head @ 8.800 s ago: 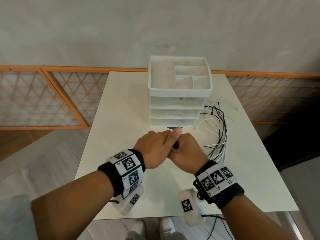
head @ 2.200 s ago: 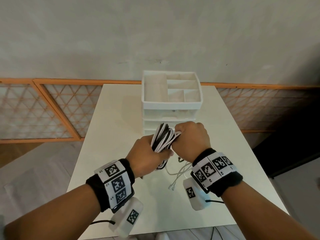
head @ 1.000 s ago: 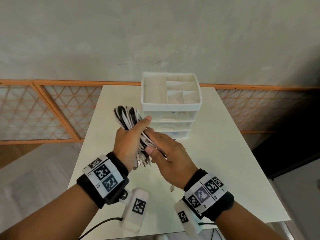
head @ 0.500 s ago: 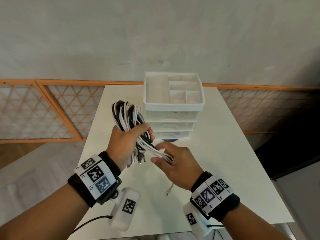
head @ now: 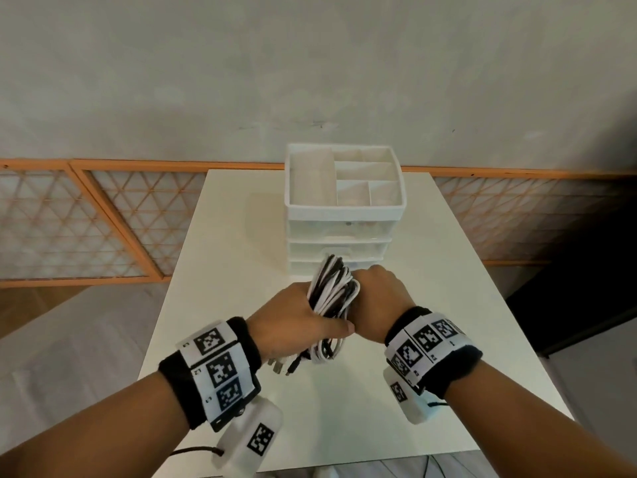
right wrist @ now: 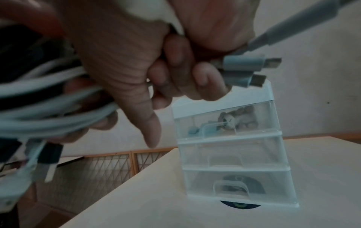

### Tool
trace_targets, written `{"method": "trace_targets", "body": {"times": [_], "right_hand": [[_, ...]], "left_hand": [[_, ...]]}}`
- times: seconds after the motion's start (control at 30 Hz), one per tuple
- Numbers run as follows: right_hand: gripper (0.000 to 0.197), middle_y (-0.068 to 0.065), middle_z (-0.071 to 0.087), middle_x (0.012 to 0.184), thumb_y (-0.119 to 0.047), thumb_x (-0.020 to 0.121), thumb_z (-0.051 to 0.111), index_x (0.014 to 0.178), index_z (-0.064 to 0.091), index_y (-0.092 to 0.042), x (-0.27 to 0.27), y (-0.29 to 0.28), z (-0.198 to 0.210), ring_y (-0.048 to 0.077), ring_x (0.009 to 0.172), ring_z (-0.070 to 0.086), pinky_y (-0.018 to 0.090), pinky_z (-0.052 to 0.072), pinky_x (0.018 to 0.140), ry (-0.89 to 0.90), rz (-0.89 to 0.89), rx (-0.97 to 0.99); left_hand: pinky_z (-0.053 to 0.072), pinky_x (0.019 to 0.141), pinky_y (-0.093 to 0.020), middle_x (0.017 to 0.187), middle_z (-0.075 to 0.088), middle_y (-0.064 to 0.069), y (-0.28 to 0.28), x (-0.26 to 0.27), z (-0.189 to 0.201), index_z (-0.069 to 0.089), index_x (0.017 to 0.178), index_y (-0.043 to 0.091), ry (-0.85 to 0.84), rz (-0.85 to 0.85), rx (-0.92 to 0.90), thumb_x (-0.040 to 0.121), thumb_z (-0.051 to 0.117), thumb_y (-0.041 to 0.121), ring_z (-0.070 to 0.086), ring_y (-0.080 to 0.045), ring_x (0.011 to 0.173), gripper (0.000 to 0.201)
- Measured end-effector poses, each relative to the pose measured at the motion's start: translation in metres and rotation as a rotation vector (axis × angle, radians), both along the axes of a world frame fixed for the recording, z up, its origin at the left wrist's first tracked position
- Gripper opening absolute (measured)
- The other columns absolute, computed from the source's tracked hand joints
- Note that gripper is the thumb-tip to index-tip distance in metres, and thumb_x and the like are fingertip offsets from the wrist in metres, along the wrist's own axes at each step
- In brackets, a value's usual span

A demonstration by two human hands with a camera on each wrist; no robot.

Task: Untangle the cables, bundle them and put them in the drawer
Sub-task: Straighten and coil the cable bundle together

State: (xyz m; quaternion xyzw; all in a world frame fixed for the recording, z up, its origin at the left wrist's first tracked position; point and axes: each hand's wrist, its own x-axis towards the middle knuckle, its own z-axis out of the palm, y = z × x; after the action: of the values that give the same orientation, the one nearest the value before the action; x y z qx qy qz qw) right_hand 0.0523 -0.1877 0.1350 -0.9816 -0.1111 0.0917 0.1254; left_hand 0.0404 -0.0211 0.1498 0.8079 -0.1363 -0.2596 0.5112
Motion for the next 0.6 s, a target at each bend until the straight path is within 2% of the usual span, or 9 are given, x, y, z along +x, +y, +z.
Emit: {"method": "trace_targets", "body": {"times": [0.07, 0.13, 0.2, 0.27, 0.33, 0.4, 0.5, 0.53, 0.6], "right_hand": [[0.014, -0.007, 0.047, 0.065, -0.032, 0.071, 0.043, 0.062, 0.033, -0.028, 0.003, 0.002, 0.003, 0.024, 0.066, 0.049, 0.029, 0.038, 0.061, -0.012, -0.003, 0.064], [0.006, -0.005, 0.056, 0.071, -0.033, 0.068, 0.038, 0.071, 0.041, -0.029, 0.006, 0.003, 0.005, 0.026, 0.069, 0.054, 0.029, 0.038, 0.063, -0.047, 0.0, 0.094], [0.01, -0.003, 0.06, 0.075, -0.027, 0.074, 0.046, 0.08, 0.05, -0.02, 0.006, 0.002, 0.011, 0.028, 0.071, 0.058, 0.029, 0.034, 0.066, -0.105, 0.051, 0.118], [0.009, -0.001, 0.055, 0.069, -0.012, 0.076, 0.057, 0.075, 0.049, -0.015, 0.005, 0.004, 0.021, 0.027, 0.065, 0.053, 0.028, 0.031, 0.066, -0.166, 0.079, 0.18], [0.016, -0.001, 0.052, 0.063, -0.004, 0.074, 0.059, 0.07, 0.046, -0.014, 0.003, 0.005, 0.027, 0.026, 0.059, 0.049, 0.028, 0.031, 0.062, -0.223, 0.061, 0.259], [0.016, -0.002, 0.053, 0.061, -0.001, 0.073, 0.059, 0.075, 0.049, -0.014, 0.001, 0.004, 0.028, 0.021, 0.055, 0.049, 0.027, 0.034, 0.057, -0.212, 0.017, 0.365], [0.034, -0.008, 0.056, 0.064, -0.001, 0.077, 0.068, 0.103, 0.054, -0.018, -0.002, 0.001, 0.031, 0.006, 0.05, 0.053, 0.016, 0.04, 0.05, -0.087, -0.097, 0.607], [0.038, -0.01, 0.058, 0.067, -0.005, 0.08, 0.071, 0.111, 0.055, -0.02, -0.003, -0.001, 0.033, 0.004, 0.053, 0.055, 0.016, 0.043, 0.052, -0.06, -0.12, 0.664], [0.025, -0.01, 0.063, 0.077, -0.026, 0.09, 0.069, 0.112, 0.058, -0.021, -0.003, -0.009, 0.033, 0.004, 0.065, 0.06, 0.023, 0.05, 0.065, -0.053, -0.136, 0.655]], "left_hand": [[0.057, 0.087, -0.039, 0.089, 0.076, 0.008, -0.004, -0.001, -0.005, 0.067, 0.097, 0.031, -0.039, 0.022, 0.015, 0.063, 0.076, 0.041, 0.072, -0.011, 0.087, 0.036], [0.059, 0.074, -0.034, 0.082, 0.074, 0.008, -0.007, -0.003, -0.009, 0.061, 0.099, 0.032, -0.077, 0.064, 0.023, 0.063, 0.075, 0.042, 0.072, -0.01, 0.075, 0.041], [0.055, 0.062, -0.027, 0.073, 0.072, 0.007, -0.01, -0.003, -0.009, 0.06, 0.094, 0.029, -0.126, 0.122, 0.0, 0.069, 0.077, 0.03, 0.07, -0.009, 0.064, 0.03], [0.049, 0.059, -0.022, 0.065, 0.068, 0.01, -0.011, -0.002, -0.01, 0.06, 0.08, 0.028, -0.182, 0.165, -0.025, 0.073, 0.076, 0.017, 0.064, -0.004, 0.058, 0.02], [0.044, 0.058, -0.015, 0.062, 0.064, 0.017, -0.011, -0.001, -0.011, 0.057, 0.074, 0.031, -0.208, 0.212, -0.033, 0.074, 0.074, 0.013, 0.058, 0.0, 0.058, 0.025], [0.04, 0.055, -0.012, 0.058, 0.06, 0.02, -0.009, 0.0, -0.012, 0.055, 0.07, 0.031, -0.202, 0.251, -0.062, 0.075, 0.071, 0.01, 0.054, 0.001, 0.055, 0.027], [0.045, 0.055, -0.019, 0.06, 0.063, 0.014, -0.006, 0.002, -0.007, 0.061, 0.072, 0.024, -0.195, 0.287, -0.122, 0.075, 0.071, 0.009, 0.058, -0.005, 0.057, 0.018], [0.05, 0.058, -0.026, 0.066, 0.067, 0.009, -0.004, 0.004, -0.005, 0.065, 0.076, 0.019, -0.196, 0.314, -0.143, 0.075, 0.072, 0.01, 0.063, -0.011, 0.062, 0.012], [0.06, 0.069, -0.04, 0.079, 0.074, -0.007, 0.001, 0.008, -0.001, 0.07, 0.086, 0.011, -0.181, 0.393, -0.186, 0.076, 0.074, 0.008, 0.071, -0.025, 0.076, 0.012]]}}
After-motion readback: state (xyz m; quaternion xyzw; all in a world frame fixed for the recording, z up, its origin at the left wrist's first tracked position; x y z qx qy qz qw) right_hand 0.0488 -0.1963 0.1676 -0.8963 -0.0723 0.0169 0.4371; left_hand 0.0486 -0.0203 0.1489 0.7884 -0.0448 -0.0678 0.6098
